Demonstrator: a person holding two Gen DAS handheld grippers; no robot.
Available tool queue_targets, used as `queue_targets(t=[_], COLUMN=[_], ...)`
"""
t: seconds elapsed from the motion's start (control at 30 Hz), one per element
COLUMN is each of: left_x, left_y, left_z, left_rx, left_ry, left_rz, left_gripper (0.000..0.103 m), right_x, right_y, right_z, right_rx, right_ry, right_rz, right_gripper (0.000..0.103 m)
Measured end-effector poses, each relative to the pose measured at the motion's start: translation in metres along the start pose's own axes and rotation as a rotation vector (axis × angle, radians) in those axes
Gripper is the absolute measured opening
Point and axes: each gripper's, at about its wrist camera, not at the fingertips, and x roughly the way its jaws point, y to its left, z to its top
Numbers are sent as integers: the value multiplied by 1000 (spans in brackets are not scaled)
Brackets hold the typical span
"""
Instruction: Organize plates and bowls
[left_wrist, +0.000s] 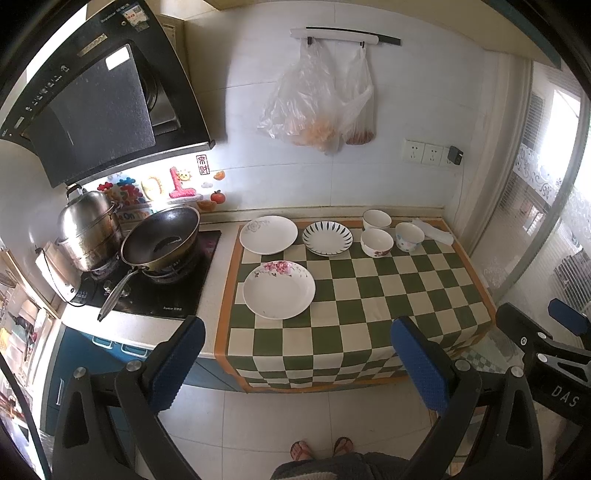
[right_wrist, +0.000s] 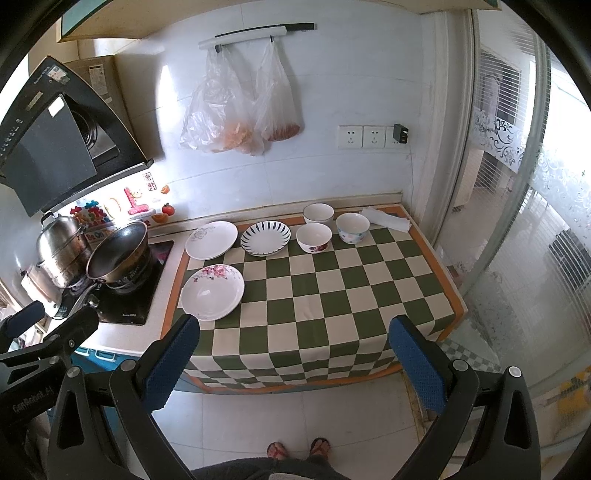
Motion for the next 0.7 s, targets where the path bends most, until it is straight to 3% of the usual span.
queue_targets(t=[0.7], left_x=[1], left_y=[2], left_z=[-1], left_rx=[0], left_ry=[3], left_rz=[-3], left_gripper=[103], right_x=[6], right_y=[9], right_z=[3], right_rx=[3], right_ry=[2], right_rz=[8], right_gripper=[103])
